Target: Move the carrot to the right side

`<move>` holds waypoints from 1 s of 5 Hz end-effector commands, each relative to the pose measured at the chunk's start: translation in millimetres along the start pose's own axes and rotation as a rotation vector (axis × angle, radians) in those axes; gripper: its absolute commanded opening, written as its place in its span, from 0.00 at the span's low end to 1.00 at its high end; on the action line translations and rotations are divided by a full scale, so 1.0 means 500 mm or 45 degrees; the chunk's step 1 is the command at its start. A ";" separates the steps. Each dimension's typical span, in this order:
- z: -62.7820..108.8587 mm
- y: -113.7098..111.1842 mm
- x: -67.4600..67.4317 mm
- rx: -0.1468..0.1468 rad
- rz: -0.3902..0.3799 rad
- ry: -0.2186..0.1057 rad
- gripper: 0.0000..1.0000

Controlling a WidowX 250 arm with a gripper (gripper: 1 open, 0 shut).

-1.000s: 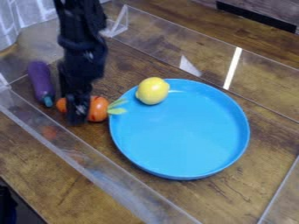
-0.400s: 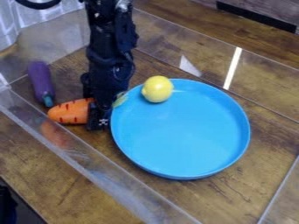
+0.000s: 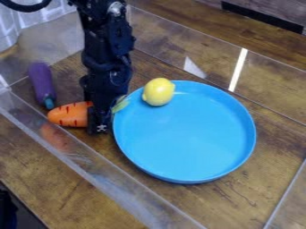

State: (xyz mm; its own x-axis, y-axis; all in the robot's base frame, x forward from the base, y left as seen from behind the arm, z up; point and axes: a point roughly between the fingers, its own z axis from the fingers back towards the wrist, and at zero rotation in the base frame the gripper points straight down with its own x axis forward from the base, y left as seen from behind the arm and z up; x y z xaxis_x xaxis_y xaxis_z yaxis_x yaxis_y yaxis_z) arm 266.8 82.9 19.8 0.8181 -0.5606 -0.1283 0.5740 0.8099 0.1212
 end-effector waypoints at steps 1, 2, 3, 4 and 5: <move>0.000 0.012 -0.027 -0.014 0.039 0.020 0.00; 0.002 0.027 -0.053 -0.028 0.071 0.033 0.00; 0.033 0.022 -0.037 -0.011 0.050 0.036 0.00; 0.026 0.032 -0.031 0.009 0.025 0.037 0.00; 0.021 0.043 -0.023 0.033 -0.001 0.040 0.00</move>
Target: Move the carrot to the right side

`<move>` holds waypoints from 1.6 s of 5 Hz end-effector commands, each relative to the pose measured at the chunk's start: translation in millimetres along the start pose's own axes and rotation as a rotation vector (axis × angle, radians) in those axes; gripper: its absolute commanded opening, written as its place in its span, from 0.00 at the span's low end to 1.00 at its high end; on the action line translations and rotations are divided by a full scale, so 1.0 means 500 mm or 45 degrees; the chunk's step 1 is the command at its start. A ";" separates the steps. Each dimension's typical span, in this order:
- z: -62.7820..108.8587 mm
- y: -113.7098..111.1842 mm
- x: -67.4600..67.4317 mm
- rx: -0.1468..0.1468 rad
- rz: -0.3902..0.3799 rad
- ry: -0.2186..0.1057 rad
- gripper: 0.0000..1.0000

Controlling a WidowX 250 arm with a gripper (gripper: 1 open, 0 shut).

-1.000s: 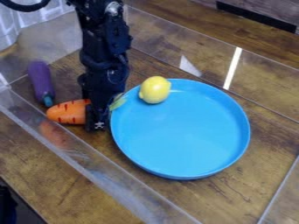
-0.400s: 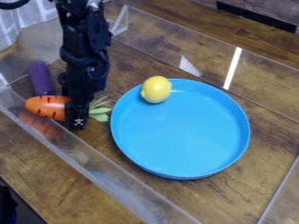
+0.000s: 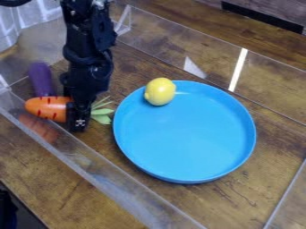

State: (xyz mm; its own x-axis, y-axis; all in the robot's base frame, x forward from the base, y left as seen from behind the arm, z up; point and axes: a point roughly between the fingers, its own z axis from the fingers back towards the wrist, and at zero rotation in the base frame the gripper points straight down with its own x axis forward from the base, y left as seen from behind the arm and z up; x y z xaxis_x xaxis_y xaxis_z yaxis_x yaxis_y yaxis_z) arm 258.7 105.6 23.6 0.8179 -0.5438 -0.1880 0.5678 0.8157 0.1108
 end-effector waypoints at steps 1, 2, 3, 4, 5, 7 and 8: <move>0.053 0.024 0.015 0.080 -0.072 -0.038 0.00; 0.100 0.038 0.017 0.129 -0.132 -0.023 0.00; 0.108 0.044 0.021 0.155 -0.155 0.002 0.00; 0.087 0.040 0.026 0.159 -0.188 0.001 0.00; 0.062 0.035 0.031 0.163 -0.226 0.007 0.00; 0.059 0.052 0.054 0.187 -0.257 0.051 0.00; 0.052 0.044 0.056 0.178 -0.190 0.078 0.00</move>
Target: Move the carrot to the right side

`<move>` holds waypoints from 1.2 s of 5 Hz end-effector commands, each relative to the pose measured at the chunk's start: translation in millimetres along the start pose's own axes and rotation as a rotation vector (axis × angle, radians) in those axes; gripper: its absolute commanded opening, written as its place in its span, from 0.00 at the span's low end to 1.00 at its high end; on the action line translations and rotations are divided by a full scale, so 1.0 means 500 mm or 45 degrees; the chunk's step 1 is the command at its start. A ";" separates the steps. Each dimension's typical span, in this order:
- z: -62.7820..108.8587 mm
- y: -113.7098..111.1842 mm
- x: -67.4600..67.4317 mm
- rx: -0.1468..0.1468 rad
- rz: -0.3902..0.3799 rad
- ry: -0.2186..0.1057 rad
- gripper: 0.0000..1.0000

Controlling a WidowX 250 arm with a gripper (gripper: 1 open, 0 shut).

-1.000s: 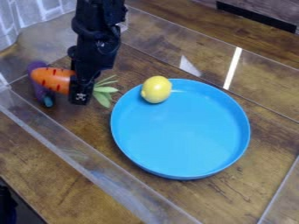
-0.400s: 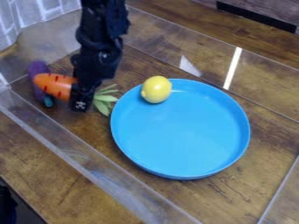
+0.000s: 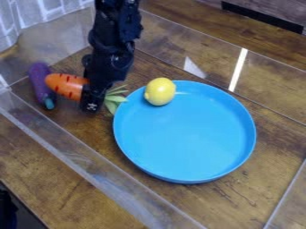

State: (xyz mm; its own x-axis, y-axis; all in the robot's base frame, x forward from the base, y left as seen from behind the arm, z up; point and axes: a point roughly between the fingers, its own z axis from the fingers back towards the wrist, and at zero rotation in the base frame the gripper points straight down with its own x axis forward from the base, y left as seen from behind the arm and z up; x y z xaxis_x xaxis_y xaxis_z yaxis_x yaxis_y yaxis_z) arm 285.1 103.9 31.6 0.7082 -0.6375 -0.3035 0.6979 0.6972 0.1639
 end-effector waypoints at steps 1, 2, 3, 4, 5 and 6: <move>0.021 0.012 0.012 0.044 0.084 -0.010 1.00; 0.013 0.003 0.013 0.018 0.156 0.009 1.00; 0.031 0.012 0.010 0.020 0.181 0.019 0.00; 0.050 0.018 0.002 0.011 0.210 0.037 0.00; 0.062 0.008 -0.020 0.023 0.190 0.035 0.00; 0.065 -0.005 -0.039 0.030 0.166 0.026 0.00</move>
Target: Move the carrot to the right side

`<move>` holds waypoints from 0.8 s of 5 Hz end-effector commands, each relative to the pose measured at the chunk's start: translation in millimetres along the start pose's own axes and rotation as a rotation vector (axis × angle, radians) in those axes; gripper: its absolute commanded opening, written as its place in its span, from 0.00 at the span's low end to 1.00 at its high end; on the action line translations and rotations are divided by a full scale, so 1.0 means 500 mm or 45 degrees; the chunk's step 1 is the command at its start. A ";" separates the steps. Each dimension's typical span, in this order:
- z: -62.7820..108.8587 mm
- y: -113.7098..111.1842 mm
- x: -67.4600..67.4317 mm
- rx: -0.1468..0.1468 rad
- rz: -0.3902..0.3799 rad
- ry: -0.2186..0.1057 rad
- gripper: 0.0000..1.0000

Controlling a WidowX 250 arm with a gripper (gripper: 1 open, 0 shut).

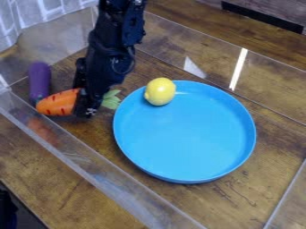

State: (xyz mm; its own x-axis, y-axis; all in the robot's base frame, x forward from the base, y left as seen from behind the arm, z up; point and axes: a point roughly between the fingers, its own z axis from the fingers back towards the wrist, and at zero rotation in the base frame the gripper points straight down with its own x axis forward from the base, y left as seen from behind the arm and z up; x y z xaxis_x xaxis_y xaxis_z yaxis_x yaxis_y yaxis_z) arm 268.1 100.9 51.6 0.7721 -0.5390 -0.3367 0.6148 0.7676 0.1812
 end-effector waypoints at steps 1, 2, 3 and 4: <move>0.032 0.033 -0.001 0.077 -0.022 -0.067 0.00; 0.018 0.046 0.009 0.102 -0.072 -0.077 0.00; 0.000 0.060 0.015 0.130 -0.125 -0.083 1.00; 0.009 0.071 0.005 0.148 -0.123 -0.075 1.00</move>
State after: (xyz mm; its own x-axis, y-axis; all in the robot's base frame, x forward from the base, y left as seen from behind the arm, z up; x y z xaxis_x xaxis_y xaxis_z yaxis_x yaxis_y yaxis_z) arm 284.5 117.8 44.0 0.6864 -0.6449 -0.3361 0.7216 0.6613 0.2048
